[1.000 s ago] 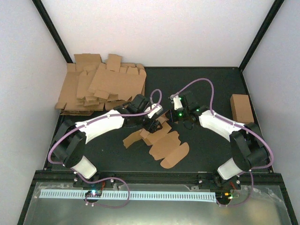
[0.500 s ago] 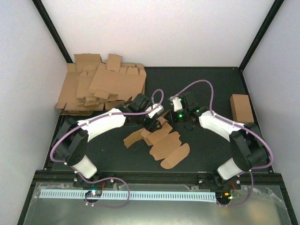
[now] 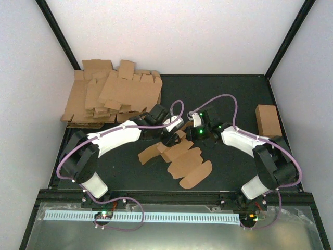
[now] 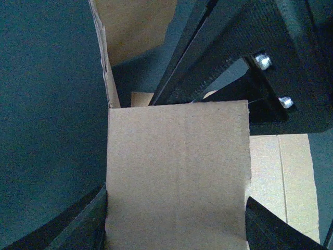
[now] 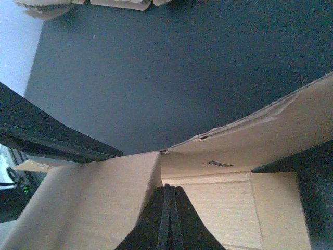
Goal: Fold the paper box
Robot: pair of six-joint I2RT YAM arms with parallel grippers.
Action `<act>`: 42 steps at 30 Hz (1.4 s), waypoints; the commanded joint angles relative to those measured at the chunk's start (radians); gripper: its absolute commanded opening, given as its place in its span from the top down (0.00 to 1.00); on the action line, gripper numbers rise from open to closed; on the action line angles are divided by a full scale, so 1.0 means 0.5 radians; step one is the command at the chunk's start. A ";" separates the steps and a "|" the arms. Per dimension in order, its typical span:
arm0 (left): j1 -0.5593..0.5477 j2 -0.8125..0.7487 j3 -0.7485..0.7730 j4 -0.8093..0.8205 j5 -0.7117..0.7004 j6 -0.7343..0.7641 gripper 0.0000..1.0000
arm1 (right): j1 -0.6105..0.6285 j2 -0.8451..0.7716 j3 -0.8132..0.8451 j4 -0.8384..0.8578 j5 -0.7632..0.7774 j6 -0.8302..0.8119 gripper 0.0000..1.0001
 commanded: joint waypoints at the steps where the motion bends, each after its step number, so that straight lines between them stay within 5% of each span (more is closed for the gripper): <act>1: -0.051 0.083 0.029 -0.095 -0.041 0.024 0.43 | -0.010 -0.010 -0.051 0.242 -0.187 0.206 0.98; 6: -0.065 0.081 0.011 -0.099 -0.104 0.030 0.43 | -0.018 -0.023 -0.130 0.398 -0.163 0.415 0.98; 12: -0.079 0.075 0.012 -0.102 -0.146 0.030 0.44 | -0.019 -0.116 -0.071 -0.027 0.268 0.033 0.98; 19: -0.109 0.078 0.017 -0.115 -0.202 0.044 0.44 | -0.019 -0.152 -0.178 -0.133 0.647 -0.105 0.98; 35: -0.191 0.099 0.024 -0.170 -0.324 0.134 0.44 | -0.018 0.040 -0.119 -0.188 0.852 -0.214 0.98; 42: -0.199 0.102 0.026 -0.186 -0.348 0.162 0.44 | -0.016 0.172 -0.077 -0.146 0.622 -0.220 0.98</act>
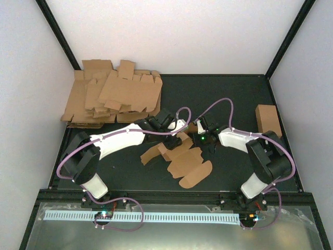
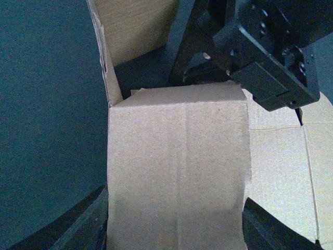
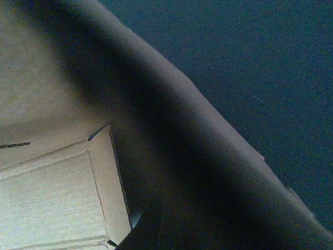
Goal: Fold the paper box
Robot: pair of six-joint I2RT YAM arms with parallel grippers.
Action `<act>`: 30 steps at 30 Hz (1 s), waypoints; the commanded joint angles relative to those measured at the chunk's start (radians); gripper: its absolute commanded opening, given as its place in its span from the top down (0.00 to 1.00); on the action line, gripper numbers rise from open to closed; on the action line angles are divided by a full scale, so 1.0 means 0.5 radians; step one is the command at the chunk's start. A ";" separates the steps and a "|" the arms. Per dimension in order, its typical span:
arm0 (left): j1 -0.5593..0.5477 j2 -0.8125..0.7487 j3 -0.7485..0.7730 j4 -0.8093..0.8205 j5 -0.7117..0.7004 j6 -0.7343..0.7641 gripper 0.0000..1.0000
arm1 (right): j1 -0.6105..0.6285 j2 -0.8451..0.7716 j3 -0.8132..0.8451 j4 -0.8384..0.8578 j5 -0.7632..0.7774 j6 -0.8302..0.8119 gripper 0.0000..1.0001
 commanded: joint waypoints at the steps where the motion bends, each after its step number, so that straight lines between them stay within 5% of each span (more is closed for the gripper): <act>1: -0.021 0.096 0.013 -0.180 -0.021 0.030 0.44 | 0.001 0.035 0.036 0.056 -0.178 -0.041 0.98; 16: -0.025 0.114 -0.010 -0.138 0.011 -0.003 0.44 | 0.015 0.047 -0.056 0.297 -0.683 -0.027 0.98; 30: -0.025 0.105 -0.043 -0.129 0.010 -0.022 0.44 | 0.019 0.302 -0.085 0.299 -0.684 0.057 0.98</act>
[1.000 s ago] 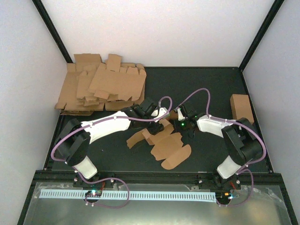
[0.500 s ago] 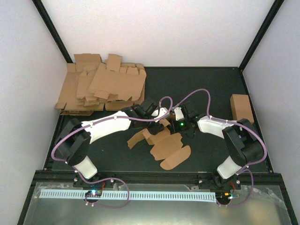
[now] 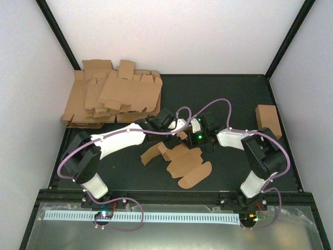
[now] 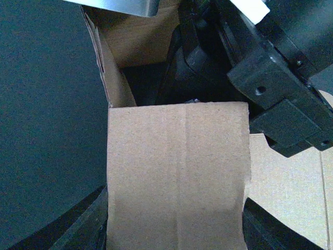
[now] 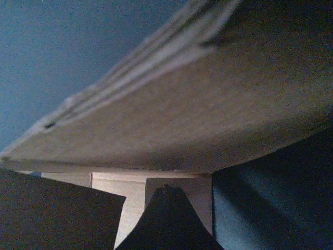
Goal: Fold the paper box
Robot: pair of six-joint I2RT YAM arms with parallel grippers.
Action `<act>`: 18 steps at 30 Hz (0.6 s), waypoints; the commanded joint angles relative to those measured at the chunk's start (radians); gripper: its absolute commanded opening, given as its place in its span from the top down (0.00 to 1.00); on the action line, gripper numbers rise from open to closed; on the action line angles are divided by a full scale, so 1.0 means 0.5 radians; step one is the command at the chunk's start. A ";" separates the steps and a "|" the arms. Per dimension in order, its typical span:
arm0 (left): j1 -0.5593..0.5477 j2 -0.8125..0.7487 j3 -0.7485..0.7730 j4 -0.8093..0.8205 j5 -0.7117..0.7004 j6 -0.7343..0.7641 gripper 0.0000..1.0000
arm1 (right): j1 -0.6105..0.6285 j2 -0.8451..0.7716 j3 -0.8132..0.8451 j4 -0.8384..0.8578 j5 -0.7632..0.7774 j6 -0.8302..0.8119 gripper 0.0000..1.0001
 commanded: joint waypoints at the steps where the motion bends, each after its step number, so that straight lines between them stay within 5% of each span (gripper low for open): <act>1: -0.020 0.088 -0.055 -0.136 0.055 -0.019 0.44 | 0.023 0.170 -0.058 -0.140 0.038 0.086 0.98; 11: -0.020 0.091 -0.050 -0.154 0.001 -0.014 0.44 | 0.045 -0.056 -0.261 -0.028 0.092 0.173 0.98; 18: -0.017 0.096 -0.054 -0.158 -0.012 -0.026 0.44 | 0.042 -0.314 -0.470 0.380 0.149 0.338 0.98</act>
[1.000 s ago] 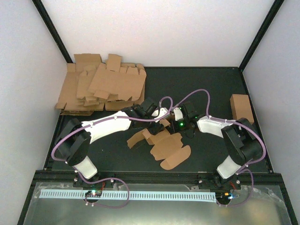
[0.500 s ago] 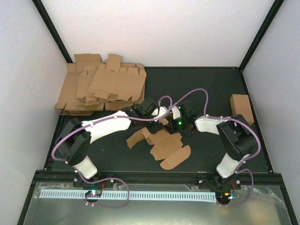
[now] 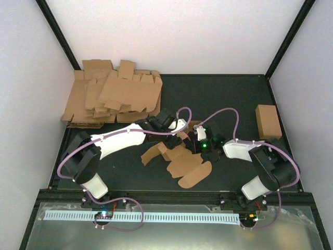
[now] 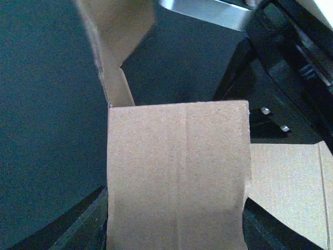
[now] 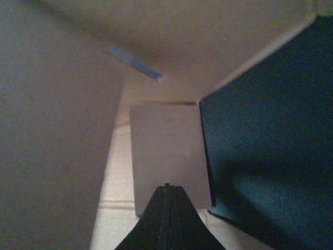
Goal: Fold the paper box
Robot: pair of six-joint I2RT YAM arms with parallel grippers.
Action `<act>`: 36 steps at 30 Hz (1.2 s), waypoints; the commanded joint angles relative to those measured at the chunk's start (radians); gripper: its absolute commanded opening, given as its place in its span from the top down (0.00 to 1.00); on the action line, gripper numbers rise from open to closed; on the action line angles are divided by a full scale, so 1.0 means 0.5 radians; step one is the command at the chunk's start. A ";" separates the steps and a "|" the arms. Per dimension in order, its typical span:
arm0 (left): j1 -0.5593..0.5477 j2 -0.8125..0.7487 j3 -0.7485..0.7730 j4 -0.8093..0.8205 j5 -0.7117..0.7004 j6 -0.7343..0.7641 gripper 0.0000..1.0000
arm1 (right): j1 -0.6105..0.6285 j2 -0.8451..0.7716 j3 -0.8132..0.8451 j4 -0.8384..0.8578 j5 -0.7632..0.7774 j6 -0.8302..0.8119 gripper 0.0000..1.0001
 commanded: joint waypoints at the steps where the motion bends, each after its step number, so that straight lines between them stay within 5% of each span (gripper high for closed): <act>1: -0.011 0.091 -0.055 -0.156 0.020 -0.028 0.44 | 0.011 -0.032 -0.086 0.150 0.007 0.168 0.98; 18: 0.011 0.079 -0.061 -0.118 0.090 -0.053 0.44 | 0.056 0.186 -0.057 0.021 0.132 0.160 0.98; 36: 0.010 0.083 -0.043 -0.154 0.064 -0.023 0.44 | -0.024 -0.587 0.088 -0.503 0.597 0.013 0.98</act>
